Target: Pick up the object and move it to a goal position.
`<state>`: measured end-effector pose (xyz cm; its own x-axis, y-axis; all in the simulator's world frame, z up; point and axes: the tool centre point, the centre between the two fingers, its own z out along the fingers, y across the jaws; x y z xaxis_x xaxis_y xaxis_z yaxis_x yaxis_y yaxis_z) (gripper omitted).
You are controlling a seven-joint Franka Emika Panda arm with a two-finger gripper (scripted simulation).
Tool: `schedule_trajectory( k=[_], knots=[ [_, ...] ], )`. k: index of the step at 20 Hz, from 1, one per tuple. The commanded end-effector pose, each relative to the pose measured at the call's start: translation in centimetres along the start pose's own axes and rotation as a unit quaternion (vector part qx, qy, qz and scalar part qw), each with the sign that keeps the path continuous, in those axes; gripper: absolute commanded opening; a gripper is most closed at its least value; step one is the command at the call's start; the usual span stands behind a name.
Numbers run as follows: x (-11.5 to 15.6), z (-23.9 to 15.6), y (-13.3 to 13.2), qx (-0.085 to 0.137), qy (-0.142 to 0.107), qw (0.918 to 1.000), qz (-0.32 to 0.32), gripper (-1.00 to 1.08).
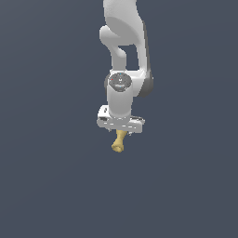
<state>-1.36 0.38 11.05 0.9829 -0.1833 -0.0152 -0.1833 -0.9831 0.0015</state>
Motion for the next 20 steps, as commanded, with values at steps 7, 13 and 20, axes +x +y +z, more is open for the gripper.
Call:
schedule_trajectory(
  k=[7,13,20],
  knots=[
    [0.2,0.3,-0.1,0.001,0.006,0.9999,0.009,1.00],
    [0.2,2.6,0.0,0.001,0.007,0.9999,0.010,1.00],
    [0.3,5.1,-0.1,0.001,0.008,0.9999,0.012,1.00]
  ],
)
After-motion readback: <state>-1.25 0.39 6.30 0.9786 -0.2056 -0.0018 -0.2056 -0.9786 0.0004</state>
